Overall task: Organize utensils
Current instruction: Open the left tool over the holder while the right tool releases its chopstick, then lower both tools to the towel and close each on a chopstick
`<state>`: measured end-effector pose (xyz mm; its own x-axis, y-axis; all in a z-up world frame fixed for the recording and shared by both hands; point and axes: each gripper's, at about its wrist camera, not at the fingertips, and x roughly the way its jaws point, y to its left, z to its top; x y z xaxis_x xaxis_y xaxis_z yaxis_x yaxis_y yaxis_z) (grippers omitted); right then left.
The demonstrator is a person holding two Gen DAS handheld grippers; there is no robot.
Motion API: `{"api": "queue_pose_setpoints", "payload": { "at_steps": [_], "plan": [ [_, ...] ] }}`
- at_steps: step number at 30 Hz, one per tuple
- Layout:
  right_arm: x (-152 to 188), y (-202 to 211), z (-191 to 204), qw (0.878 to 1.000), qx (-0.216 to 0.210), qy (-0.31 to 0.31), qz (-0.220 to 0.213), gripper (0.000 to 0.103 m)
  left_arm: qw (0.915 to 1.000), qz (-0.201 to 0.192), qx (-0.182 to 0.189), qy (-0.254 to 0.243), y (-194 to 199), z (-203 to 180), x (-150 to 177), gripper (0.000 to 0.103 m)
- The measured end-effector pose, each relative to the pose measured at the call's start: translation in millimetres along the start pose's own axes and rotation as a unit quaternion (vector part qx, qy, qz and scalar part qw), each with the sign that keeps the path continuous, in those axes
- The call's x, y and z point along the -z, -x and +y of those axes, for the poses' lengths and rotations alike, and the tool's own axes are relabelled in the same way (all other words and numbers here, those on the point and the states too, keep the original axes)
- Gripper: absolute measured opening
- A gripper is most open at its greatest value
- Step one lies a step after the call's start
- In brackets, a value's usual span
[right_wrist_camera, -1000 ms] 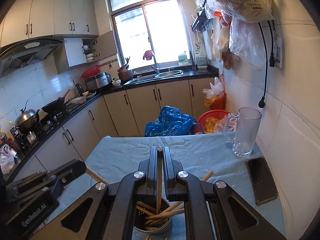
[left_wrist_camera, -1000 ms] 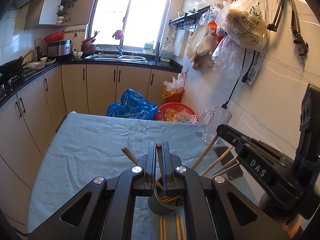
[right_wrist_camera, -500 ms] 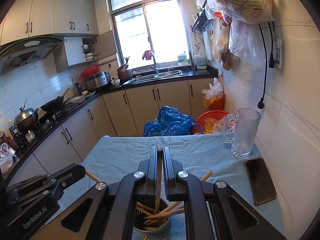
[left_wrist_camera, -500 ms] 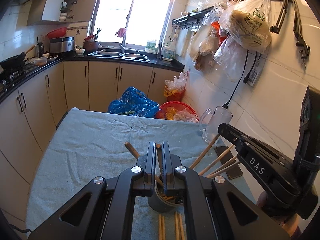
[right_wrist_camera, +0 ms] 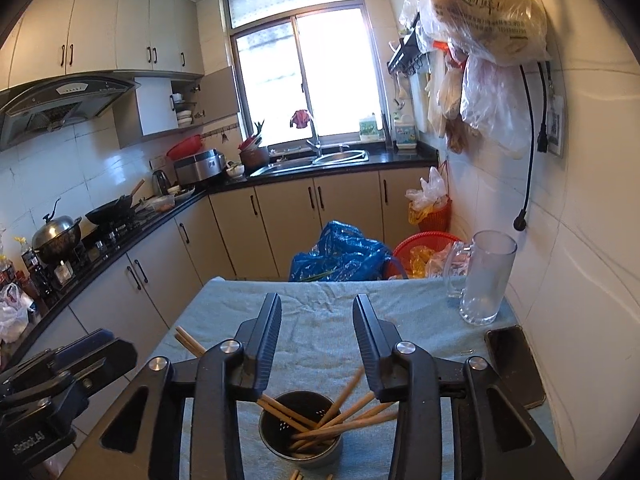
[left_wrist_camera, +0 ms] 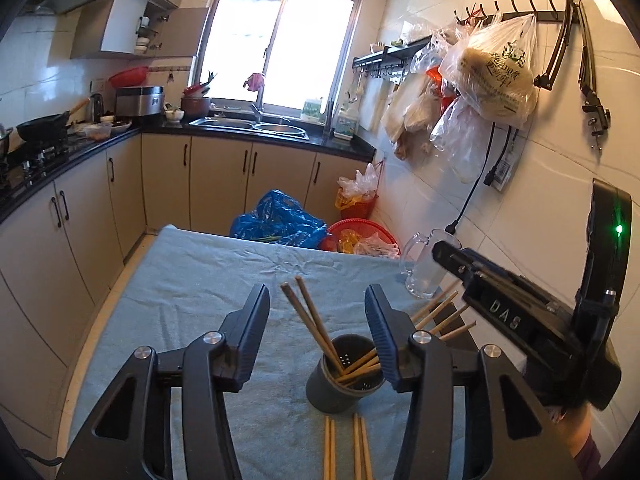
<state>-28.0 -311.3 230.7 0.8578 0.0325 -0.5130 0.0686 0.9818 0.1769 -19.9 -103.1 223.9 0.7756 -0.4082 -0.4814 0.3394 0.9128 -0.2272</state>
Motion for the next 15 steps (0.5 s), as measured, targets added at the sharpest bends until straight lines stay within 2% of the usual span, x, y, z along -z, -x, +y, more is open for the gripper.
{"api": "queue_pose_setpoints", "payload": {
  "at_steps": [5,10,15],
  "plan": [
    [-6,26,3,1.000,0.002,0.002,-0.018,0.044,0.9995,-0.017,-0.020,-0.017,27,-3,8,0.053],
    [-5,61,11,0.999,0.001,0.016,-0.032,0.050,0.9990,-0.028,-0.023,-0.026,56,-4,21,0.055],
    [12,97,22,0.998,0.001,0.048,-0.036,0.063,0.9991,-0.030,-0.018,-0.024,82,-5,38,0.061]
  ]
}}
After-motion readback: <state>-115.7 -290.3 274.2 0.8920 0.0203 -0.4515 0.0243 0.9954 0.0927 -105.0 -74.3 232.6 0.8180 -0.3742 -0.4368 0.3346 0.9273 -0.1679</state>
